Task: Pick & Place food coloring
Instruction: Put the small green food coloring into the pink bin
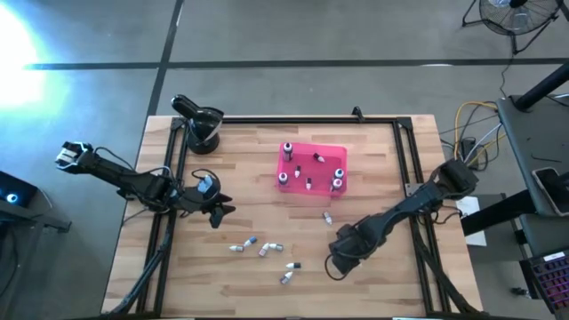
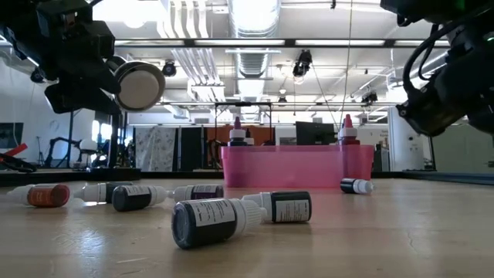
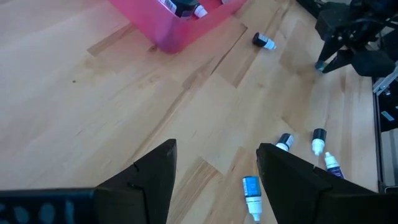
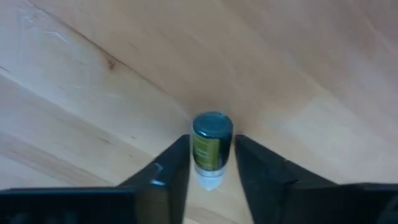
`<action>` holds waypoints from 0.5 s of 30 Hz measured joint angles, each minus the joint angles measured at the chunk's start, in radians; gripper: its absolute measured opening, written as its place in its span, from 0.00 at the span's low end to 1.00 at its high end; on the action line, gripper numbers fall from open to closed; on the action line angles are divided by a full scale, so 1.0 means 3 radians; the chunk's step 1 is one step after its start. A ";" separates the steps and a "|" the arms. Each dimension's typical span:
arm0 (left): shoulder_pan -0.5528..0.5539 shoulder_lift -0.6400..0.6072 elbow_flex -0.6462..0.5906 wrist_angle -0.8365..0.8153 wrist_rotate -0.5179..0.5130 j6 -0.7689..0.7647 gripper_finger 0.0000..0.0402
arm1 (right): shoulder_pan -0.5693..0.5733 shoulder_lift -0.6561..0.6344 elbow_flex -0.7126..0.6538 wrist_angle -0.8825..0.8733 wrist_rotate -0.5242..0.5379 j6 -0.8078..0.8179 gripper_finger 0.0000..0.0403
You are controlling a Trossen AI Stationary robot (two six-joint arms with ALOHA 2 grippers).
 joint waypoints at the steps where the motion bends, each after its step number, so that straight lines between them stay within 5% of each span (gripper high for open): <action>1: 0.0000 0.0000 0.0000 -0.0002 0.0001 -0.0001 0.49 | -0.0006 -0.0001 0.0000 0.0005 0.0011 -0.0045 0.28; 8: 0.0000 0.0000 0.0000 -0.0001 0.0001 -0.0003 0.49 | -0.0094 -0.0034 -0.0008 0.0023 0.0012 -0.0257 0.11; 15: 0.0000 0.0001 0.0001 0.0001 0.0002 -0.0011 0.49 | -0.0436 -0.0470 0.0003 0.0004 0.0564 -0.0489 0.15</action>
